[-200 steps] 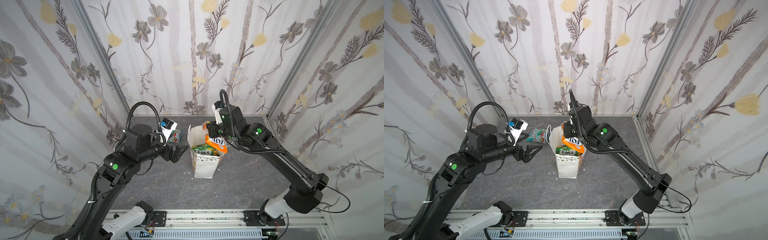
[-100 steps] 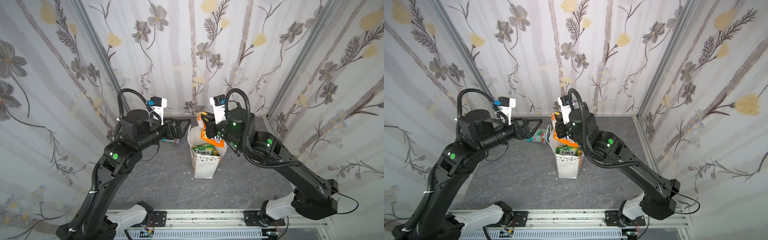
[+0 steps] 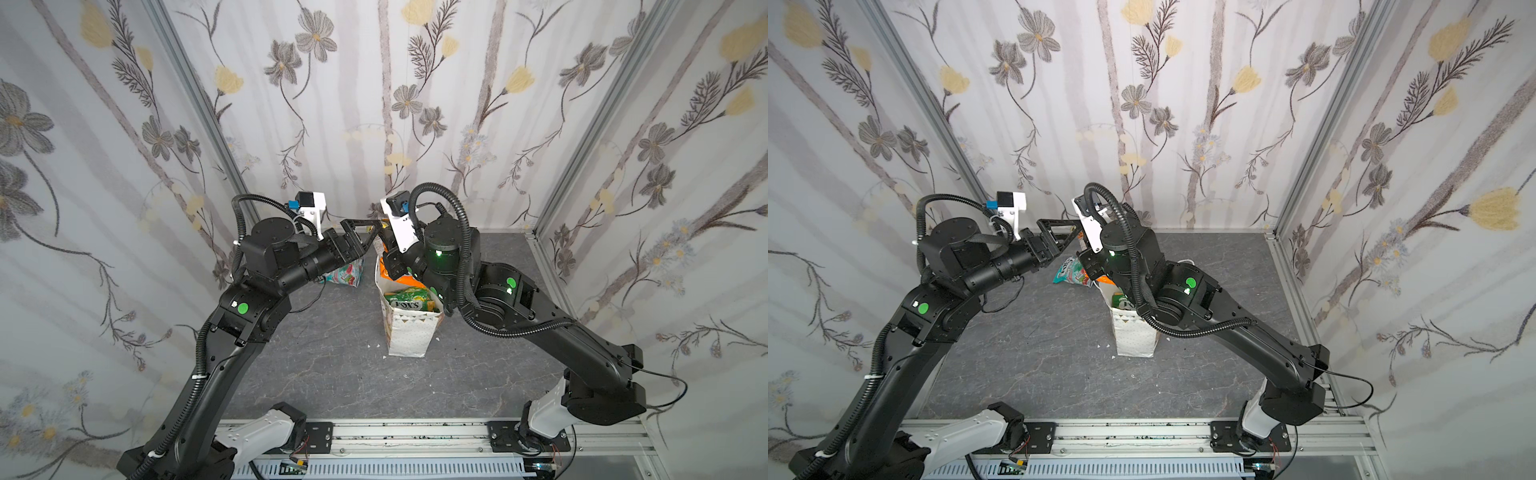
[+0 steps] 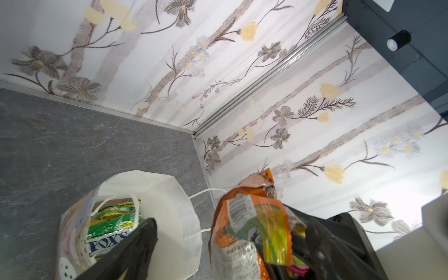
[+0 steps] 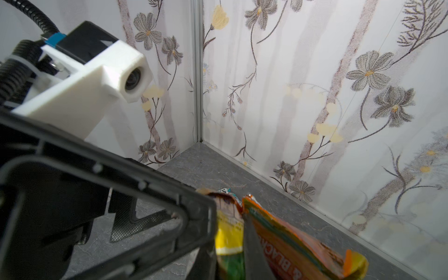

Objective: Take the snacks out of the paper bag
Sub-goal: Pick up the snack from the paper bag.

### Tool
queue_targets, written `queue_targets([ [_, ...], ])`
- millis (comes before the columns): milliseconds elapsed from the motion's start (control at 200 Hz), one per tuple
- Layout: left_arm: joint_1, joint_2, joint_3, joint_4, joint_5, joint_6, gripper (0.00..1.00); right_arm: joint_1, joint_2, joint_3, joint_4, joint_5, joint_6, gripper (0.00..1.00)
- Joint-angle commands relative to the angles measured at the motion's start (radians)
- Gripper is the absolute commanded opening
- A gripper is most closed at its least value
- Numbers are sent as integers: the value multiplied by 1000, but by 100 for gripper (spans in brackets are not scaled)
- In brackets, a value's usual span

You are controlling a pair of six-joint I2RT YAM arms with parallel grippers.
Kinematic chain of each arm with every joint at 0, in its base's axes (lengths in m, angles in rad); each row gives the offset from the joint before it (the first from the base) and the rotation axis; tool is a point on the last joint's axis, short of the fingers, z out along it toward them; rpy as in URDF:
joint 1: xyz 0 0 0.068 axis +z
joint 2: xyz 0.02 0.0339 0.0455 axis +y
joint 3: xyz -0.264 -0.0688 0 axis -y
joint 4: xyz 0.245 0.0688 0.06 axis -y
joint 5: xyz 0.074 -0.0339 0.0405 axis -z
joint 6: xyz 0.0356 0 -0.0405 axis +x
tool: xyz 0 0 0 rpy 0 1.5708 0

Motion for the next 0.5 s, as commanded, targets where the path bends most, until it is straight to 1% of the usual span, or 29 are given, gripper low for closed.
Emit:
queue_targets([
  [0,14,4,-19,108,63,-107,91,12,9,13,32,-41,-42,0],
  [70,23,9,-46,151,93,-152,85,15,11,13,34,-80,-47,0],
  [120,29,11,-57,201,119,-191,79,17,12,13,33,-103,-45,0],
  [145,31,12,-90,223,132,-211,75,16,13,13,32,-112,-43,0],
  [235,40,13,-119,291,166,-263,64,17,12,13,25,-114,-35,0],
  [465,42,5,-148,371,209,-279,33,13,8,13,31,-133,-11,0],
  [495,42,3,-152,379,217,-280,29,13,8,13,31,-137,-9,1],
])
